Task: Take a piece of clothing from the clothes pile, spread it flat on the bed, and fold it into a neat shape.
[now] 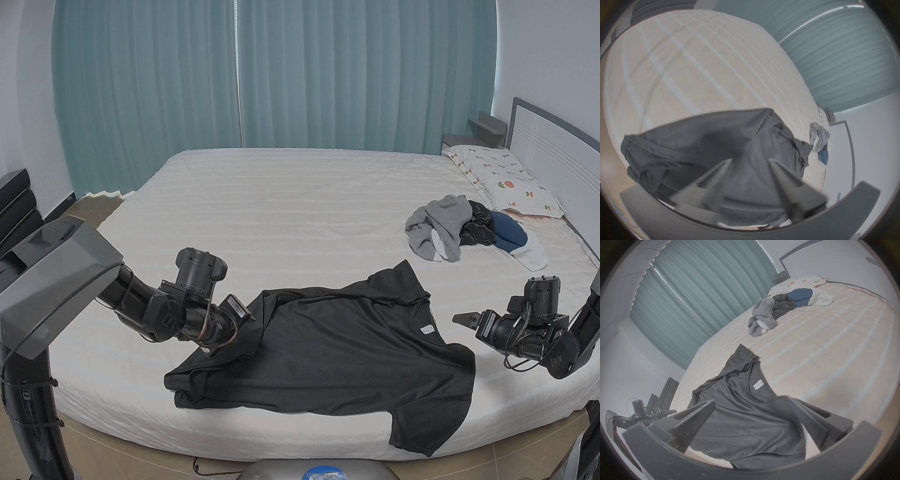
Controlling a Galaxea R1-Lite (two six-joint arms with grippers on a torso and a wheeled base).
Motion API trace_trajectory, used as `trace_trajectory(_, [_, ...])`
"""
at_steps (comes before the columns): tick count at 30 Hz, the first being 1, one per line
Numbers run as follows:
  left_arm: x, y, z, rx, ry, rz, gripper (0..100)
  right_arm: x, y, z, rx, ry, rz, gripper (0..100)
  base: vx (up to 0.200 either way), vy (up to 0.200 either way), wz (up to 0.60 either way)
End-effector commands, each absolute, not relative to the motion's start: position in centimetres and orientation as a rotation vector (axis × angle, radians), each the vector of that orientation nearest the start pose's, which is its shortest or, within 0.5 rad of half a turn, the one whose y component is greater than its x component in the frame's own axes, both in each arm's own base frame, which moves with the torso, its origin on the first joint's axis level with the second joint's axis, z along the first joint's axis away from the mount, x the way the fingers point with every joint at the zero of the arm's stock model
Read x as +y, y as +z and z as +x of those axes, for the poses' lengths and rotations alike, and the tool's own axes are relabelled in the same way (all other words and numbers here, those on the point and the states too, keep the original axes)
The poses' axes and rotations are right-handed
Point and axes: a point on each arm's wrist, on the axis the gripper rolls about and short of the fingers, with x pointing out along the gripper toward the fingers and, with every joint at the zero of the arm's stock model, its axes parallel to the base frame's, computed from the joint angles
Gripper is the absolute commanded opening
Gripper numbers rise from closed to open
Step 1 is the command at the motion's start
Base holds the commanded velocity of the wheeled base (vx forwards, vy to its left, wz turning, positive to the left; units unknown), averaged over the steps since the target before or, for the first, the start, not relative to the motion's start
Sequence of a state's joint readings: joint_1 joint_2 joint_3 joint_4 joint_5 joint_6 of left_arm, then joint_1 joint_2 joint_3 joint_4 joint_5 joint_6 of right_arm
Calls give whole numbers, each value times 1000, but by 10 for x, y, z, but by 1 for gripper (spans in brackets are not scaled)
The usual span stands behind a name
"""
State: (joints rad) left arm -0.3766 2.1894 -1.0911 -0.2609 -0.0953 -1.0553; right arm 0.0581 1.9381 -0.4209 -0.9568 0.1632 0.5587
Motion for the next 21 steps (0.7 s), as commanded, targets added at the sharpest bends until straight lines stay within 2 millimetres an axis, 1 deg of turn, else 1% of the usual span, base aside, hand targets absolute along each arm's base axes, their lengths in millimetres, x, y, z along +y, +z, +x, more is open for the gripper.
trace_trajectory(1, [-153, 31, 356, 1024, 49, -823, 100, 21, 53, 279, 616, 56, 573, 100, 0, 0, 0])
trace_trajectory(8, [-160, 21, 354, 1052, 53, -799, 100, 26, 50, 278, 633, 62, 570, 100, 0, 0, 0])
trace_trajectory(11, [-162, 16, 356, 1056, 49, -783, 100, 26, 47, 278, 642, 54, 567, 100, 0, 0, 0])
trace_trajectory(15, [-163, 15, 360, 1042, 55, -778, 100, 26, 47, 278, 641, 57, 566, 100, 0, 0, 0])
trace_trajectory(16, [-163, 12, 361, 1038, 64, -768, 100, 26, 47, 278, 639, 57, 566, 100, 0, 0, 0])
trace_trajectory(17, [-163, 9, 362, 1032, 75, -759, 0, 26, 47, 278, 639, 57, 566, 100, 0, 0, 0])
trace_trajectory(21, [-162, -2, 367, 1002, 124, -681, 0, 26, 47, 278, 639, 57, 566, 100, 0, 0, 0])
